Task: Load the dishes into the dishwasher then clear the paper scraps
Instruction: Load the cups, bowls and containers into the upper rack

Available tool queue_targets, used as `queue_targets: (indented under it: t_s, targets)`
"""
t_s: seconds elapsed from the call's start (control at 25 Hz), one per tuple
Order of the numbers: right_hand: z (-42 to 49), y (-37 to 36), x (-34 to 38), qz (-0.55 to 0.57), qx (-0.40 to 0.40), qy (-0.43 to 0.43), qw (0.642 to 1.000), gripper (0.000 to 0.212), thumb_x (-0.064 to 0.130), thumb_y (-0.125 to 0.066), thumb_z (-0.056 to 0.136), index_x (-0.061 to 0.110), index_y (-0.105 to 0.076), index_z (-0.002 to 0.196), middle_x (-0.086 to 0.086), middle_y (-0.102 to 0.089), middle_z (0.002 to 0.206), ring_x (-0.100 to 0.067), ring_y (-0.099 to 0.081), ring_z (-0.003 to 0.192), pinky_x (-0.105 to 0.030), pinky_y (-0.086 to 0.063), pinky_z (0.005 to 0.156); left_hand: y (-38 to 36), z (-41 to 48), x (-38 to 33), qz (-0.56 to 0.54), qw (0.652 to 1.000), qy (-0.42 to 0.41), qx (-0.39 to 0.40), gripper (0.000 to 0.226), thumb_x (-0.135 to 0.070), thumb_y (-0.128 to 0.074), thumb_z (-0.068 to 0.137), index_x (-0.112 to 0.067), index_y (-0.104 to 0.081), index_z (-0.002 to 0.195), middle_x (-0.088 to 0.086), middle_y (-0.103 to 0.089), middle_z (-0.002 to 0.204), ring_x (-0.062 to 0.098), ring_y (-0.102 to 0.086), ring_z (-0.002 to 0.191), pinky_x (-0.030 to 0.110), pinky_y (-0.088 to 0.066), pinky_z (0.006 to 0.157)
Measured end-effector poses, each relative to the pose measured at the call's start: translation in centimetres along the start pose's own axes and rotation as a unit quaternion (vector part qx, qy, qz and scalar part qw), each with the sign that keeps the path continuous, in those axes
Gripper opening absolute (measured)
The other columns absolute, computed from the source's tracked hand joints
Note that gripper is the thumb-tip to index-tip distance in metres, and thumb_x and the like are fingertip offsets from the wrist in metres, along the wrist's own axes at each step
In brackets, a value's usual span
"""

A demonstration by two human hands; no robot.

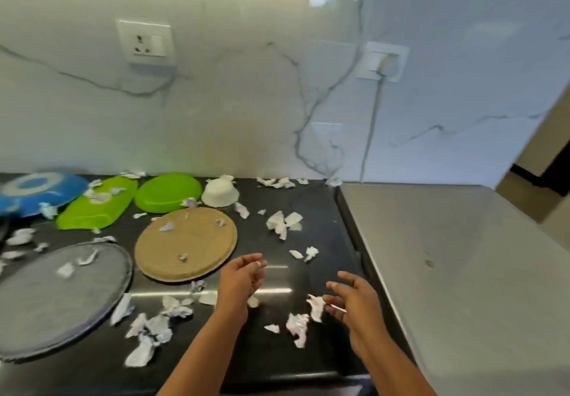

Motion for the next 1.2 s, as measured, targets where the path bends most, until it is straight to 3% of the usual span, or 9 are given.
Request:
queue_targets:
  t_s: [0.24, 0.64, 0.76, 1.0, 1.2]
  targets:
    - [3.2, -12.2, 0.8, -0.040, 0.059, 0.006, 0.997, 0.024, 0.002, -0.054, 0.090, 0.014, -0.054, 0.110, -0.016, -0.064, 0.099, -0.026, -0.062, 0.078, -0.037, -0.052, 0.068, 8.7, 7.3, -5.7, -0.035, 0.997, -0.023, -0.069, 0.012, 0.001, -0.055, 0.089, -0.009, -0.062, 0.094, 0.008, -0.066, 0.084, 0.017, -0.058, 0.075, 0.022, -0.047, 0.063]
    - [8.3, -22.6, 0.9, -0.097, 0.086, 0.025, 0.991, 0.025, 0.000, -0.055, 0.089, 0.010, -0.054, 0.112, -0.014, -0.063, 0.092, -0.020, -0.060, 0.069, -0.031, -0.051, 0.061, 10.9, 15.6, -9.5, -0.018, 0.998, -0.042, -0.048, 0.017, 0.004, -0.060, 0.085, -0.006, -0.063, 0.098, 0.013, -0.064, 0.092, 0.022, -0.060, 0.087, 0.026, -0.050, 0.073]
    - [10.8, -25.3, 2.3, -0.133, 0.090, 0.045, 0.986, 0.023, 0.001, -0.055, 0.089, 0.011, -0.055, 0.110, -0.013, -0.064, 0.091, -0.025, -0.065, 0.075, -0.032, -0.056, 0.065, 10.7, 18.7, -11.4, 0.059, 0.993, -0.081, -0.065, 0.022, 0.002, -0.065, 0.081, -0.012, -0.064, 0.099, 0.009, -0.065, 0.098, 0.022, -0.061, 0.092, 0.033, -0.050, 0.079]
    - [15.5, -29.0, 4.8, -0.185, 0.075, 0.080, 0.977, 0.022, 0.005, -0.058, 0.089, 0.017, -0.058, 0.107, -0.006, -0.066, 0.093, -0.019, -0.064, 0.081, -0.035, -0.057, 0.074, 8.4, 24.1, -14.1, 0.181, 0.974, -0.127, -0.048, 0.042, -0.004, -0.073, 0.074, -0.017, -0.057, 0.110, 0.005, -0.059, 0.113, 0.022, -0.057, 0.098, 0.034, -0.047, 0.082]
    - [18.6, -31.4, 6.0, -0.262, 0.059, 0.133, 0.954, 0.029, 0.002, -0.061, 0.084, 0.020, -0.058, 0.106, 0.005, -0.063, 0.092, -0.013, -0.062, 0.089, -0.038, -0.055, 0.082, 6.7, 28.1, -15.2, 0.318, 0.934, -0.156, -0.046, 0.072, -0.010, -0.078, 0.070, -0.010, -0.046, 0.134, 0.006, -0.047, 0.139, 0.025, -0.045, 0.126, 0.034, -0.039, 0.100]
Point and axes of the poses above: each hand's wrist, its own z-axis towards the middle knuckle, its own y-axis out of the back of the hand, x = y × z, the point moved 9 cm from there along z, towards the middle knuckle
